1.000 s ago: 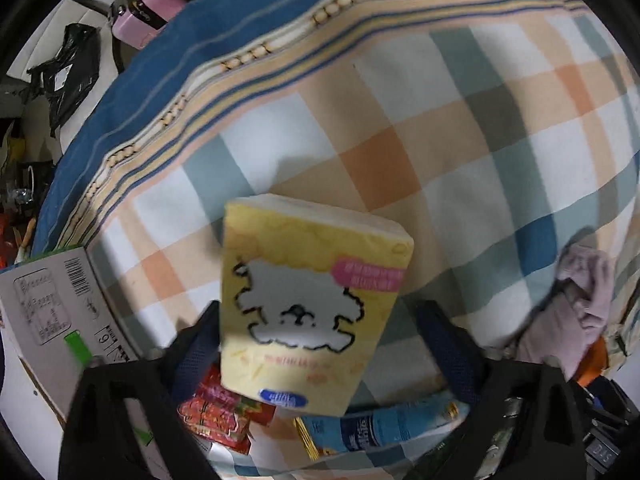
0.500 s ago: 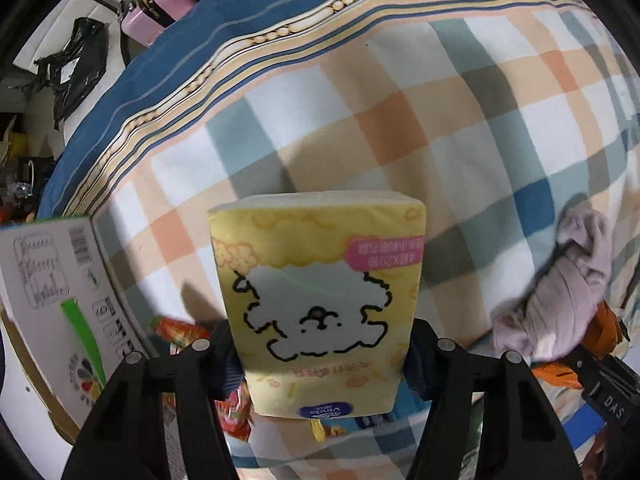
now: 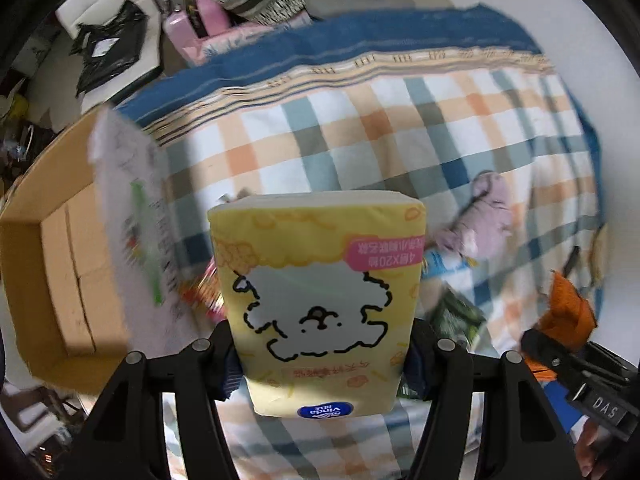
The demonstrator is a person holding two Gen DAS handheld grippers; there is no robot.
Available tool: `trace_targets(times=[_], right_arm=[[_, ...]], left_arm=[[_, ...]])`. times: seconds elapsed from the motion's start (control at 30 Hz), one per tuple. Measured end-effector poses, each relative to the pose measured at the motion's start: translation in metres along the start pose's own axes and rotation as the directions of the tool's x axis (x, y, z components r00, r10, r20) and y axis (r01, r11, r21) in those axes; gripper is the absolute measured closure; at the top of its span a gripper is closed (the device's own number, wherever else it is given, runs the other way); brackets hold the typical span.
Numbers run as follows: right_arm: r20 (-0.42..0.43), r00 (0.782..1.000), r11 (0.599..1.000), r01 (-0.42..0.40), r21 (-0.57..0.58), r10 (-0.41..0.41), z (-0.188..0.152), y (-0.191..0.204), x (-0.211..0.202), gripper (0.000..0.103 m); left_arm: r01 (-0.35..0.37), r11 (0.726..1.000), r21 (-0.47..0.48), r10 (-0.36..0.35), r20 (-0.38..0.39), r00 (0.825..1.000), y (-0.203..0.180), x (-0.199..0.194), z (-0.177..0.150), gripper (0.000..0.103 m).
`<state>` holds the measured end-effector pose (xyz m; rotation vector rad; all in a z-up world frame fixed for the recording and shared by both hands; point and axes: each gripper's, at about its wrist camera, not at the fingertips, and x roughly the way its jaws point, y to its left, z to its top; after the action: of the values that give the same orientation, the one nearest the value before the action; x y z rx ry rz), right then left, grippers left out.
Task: Organize soft objects
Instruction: 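Carry tissue pack and orange bag into the box and open both tools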
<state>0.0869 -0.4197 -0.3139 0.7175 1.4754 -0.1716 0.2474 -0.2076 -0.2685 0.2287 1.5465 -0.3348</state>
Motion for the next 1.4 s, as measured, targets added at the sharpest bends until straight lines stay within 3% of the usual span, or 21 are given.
trace_targets(times=[0.17, 0.37, 0.57, 0.77, 1.03, 1.27, 1.4], right_arm=[[0.007, 0.999, 0.982, -0.052, -0.182, 0.054, -0.018, 0.081, -0.027, 0.051], [0.017, 0.994, 0.926, -0.094, -0.364, 0.108, -0.042, 0.184, -0.058, 0.051], [0.000, 0.996, 0.886, -0.082, -0.457, 0.092, -0.039, 0.287, -0.032, 0.051], [0.001, 1.000, 0.864, -0.018, -0.504, 0.022, -0.029, 0.369, 0.015, 0.051], [-0.007, 0.998, 0.854, 0.050, -0.518, -0.063, 0.004, 0.426, 0.089, 0.051], [0.006, 0.986, 0.834, 0.145, -0.533, -0.168, 0.033, 0.447, 0.139, 0.051], [0.017, 0.977, 0.823, 0.186, -0.536, -0.210, 0.043, 0.454, 0.155, 0.051]], left_arm=[[0.048, 0.996, -0.080, -0.041, 0.080, 0.996, 0.032, -0.046, -0.036, 0.043], [0.048, 0.978, -0.203, -0.016, 0.157, 0.988, 0.110, -0.087, -0.054, 0.043], [0.010, 0.957, -0.289, 0.042, 0.172, 0.984, 0.195, -0.090, -0.060, 0.043], [0.019, 0.944, -0.328, 0.032, 0.150, 0.988, 0.261, -0.064, -0.051, 0.043], [0.122, 0.931, -0.343, -0.099, 0.085, 0.991, 0.322, -0.014, -0.013, 0.043], [0.230, 0.908, -0.350, -0.235, 0.027, 0.971, 0.338, 0.027, 0.019, 0.043], [0.261, 0.905, -0.336, -0.276, 0.004, 0.961, 0.341, 0.041, 0.033, 0.043]])
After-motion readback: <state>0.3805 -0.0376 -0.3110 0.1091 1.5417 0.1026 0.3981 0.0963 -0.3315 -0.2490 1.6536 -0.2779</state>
